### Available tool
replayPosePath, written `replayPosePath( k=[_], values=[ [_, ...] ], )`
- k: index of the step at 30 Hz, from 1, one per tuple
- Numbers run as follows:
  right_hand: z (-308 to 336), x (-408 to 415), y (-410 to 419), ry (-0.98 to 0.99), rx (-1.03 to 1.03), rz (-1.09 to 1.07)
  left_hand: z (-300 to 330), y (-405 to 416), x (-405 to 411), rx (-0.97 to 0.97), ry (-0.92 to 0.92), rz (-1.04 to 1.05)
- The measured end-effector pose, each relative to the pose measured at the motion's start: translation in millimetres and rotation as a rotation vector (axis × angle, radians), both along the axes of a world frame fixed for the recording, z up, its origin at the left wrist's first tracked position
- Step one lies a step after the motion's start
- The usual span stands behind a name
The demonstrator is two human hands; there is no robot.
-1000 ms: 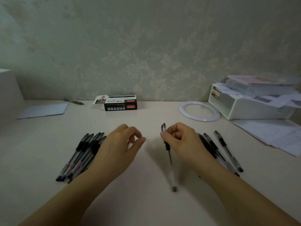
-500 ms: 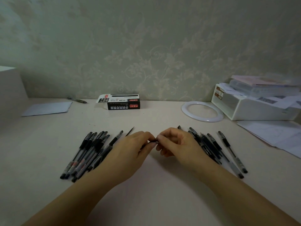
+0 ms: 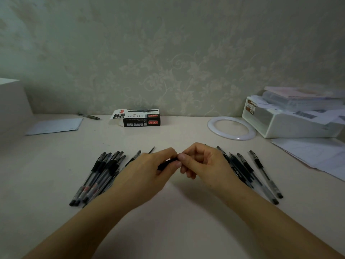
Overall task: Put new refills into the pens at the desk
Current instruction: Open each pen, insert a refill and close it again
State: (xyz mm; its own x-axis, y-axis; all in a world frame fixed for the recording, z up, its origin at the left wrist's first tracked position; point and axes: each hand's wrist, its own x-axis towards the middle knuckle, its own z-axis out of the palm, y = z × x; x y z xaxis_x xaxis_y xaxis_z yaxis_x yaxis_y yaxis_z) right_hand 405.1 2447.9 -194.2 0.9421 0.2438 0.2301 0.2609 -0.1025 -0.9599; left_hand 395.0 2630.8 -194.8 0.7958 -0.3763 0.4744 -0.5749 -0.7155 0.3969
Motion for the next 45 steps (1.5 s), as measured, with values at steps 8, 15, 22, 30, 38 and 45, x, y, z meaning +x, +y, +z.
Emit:
replayPosePath(
  k=[8, 15, 22, 30, 38, 45],
  values=[
    [2, -2, 2, -0.076, 0.046, -0.059, -3, 0, 2, -0.029, -0.024, 0.046],
    [-9, 7, -6, -0.165, -0.235, -0.225, -12, 0, 6, 0.002, 0.045, 0.125],
    [-19, 8, -7, -0.310, -0.618, -0.193, -15, 2, 8, 0.079, 0.031, 0.160],
    [-22, 10, -8, -0.317, -0.670, -0.133, -15, 3, 9, 0.098, 0.061, 0.119],
    [-16, 8, -4, -0.213, -0.424, -0.078, -5, -2, 2, 0.024, 0.012, -0.037],
    [-10, 6, -4, -0.134, -0.293, -0.059, -1, -1, 2, -0.082, 0.037, -0.045]
  ],
)
